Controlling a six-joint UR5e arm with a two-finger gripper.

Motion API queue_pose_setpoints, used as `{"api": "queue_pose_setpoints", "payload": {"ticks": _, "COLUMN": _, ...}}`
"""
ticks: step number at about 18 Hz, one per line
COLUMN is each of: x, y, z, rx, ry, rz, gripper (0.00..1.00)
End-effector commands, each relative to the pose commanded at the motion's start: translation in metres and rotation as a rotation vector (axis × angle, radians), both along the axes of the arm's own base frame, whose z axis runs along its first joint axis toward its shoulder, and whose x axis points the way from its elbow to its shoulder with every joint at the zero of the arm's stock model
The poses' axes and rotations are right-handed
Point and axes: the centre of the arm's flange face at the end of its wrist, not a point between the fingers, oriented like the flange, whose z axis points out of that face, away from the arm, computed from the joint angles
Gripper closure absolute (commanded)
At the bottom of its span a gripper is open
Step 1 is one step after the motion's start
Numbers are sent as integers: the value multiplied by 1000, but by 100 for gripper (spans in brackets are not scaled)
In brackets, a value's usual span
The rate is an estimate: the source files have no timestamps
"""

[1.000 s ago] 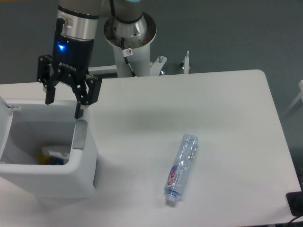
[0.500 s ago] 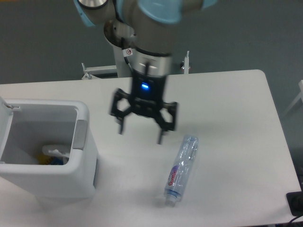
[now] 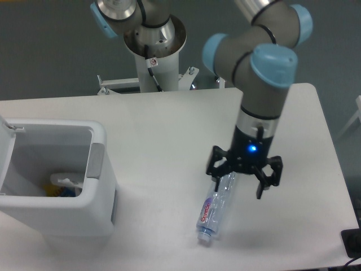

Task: Place the trash in the trash can
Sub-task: 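Move the open right gripper back over the clear plastic bottle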

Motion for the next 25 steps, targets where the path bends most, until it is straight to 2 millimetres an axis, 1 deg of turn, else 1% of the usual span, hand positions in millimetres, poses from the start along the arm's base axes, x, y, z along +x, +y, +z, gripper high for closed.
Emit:
{"api": "queue_pose_setpoints", "payload": {"ticks": 3, "x": -5, "y": 4, "z": -20, "rx": -23, "ry": -20, "rz": -2, "gripper": 0}}
{"api": "queue_pose_setpoints", "payload": {"ticks": 6, "x": -6, "y": 7, "z": -22, "rx": -26, "ry": -18, "rz": -6, "gripper": 0}}
{"api": "queue_pose_setpoints", "payload": {"ticks": 8, "x": -7, "y": 10, "z": -29, "rx": -31, "ry": -27, "rz": -7, "gripper": 0}}
{"api": "queue_pose_setpoints", "payload": {"ticks": 11, "x": -9, "y": 16, "z": -44, "rx": -57, "ry": -35, "rz": -10, "gripper": 0}}
{"api": "queue_pose_setpoints", "payload": {"ticks": 13, "x": -8, "y": 23, "z": -55, "rx": -89, "ry": -29, "rz": -17, "gripper": 0}}
{"api": "queue_pose_setpoints", "payload": {"ticks": 14, "x": -9, "y": 25, "z": -63, "rx": -102, "ry": -33, "rz": -18, "gripper": 0}}
{"api": "queue_pose_setpoints", "payload": {"ticks": 17, "x": -5, "y": 48, "z": -77, "rx": -157, "ry": -36, "rz": -44, "gripper": 0}}
{"api": "queue_pose_setpoints", "payload": {"ticks": 20, "x": -12, "y": 71, "z": -78, "rx": -217, "ry": -85, "rz": -53, "gripper": 0}}
{"api": "queue_pose_setpoints", "payload": {"ticks": 22, "x": -15, "y": 73, "z": -81, "rx": -226, "ry": -98, "rz": -52, "gripper": 0}}
{"api": "queue_pose_setpoints", "payload": {"ticks": 24, "x": -16, "y": 74, "z": -89, "rx": -250, "ry": -93, "rz": -51, "gripper": 0}}
{"api": "queue_pose_setpoints", "payload": {"ticks": 25, "x": -15, "y": 79, "z": -91, "rx": -266, "ry": -81, "rz": -55, "gripper": 1}}
